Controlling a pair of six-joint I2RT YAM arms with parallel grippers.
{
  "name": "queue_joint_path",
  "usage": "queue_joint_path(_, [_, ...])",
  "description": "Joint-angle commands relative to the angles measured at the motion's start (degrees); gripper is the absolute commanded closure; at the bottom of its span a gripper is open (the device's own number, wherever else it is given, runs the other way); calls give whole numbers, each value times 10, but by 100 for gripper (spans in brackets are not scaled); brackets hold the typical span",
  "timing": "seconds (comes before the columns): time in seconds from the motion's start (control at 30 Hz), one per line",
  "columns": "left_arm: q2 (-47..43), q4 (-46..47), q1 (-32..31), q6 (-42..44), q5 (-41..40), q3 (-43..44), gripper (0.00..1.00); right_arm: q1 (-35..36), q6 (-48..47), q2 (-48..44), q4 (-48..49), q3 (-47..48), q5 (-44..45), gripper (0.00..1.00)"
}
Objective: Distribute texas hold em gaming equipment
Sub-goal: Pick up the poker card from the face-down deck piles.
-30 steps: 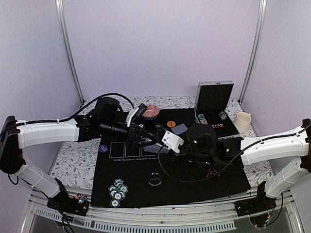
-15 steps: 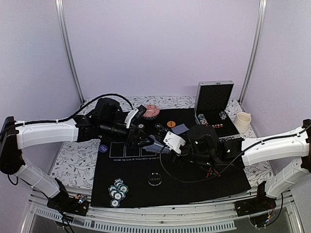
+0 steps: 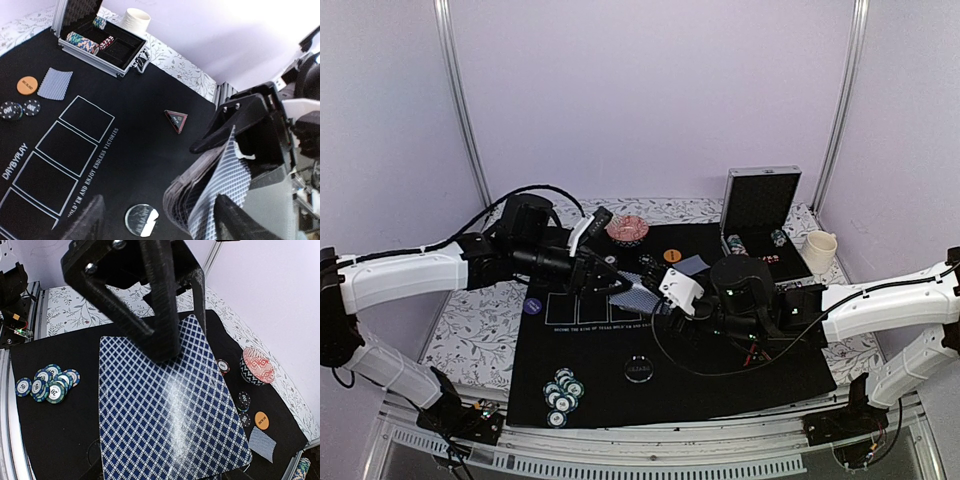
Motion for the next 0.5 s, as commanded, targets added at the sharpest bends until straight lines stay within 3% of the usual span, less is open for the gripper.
queue_joint_path(0.0, [-10,17,14,-9,51,-9,35,2,5,-19,23,-8,4,51])
queue_joint_path(0.33, [-19,22,17,-14,84,-10,56,1,4,-24,23,-13,9,51])
queue_joint_path(0.47, [-22,19,20,-14,83,-11,74,2,5,-26,23,-16,13,51])
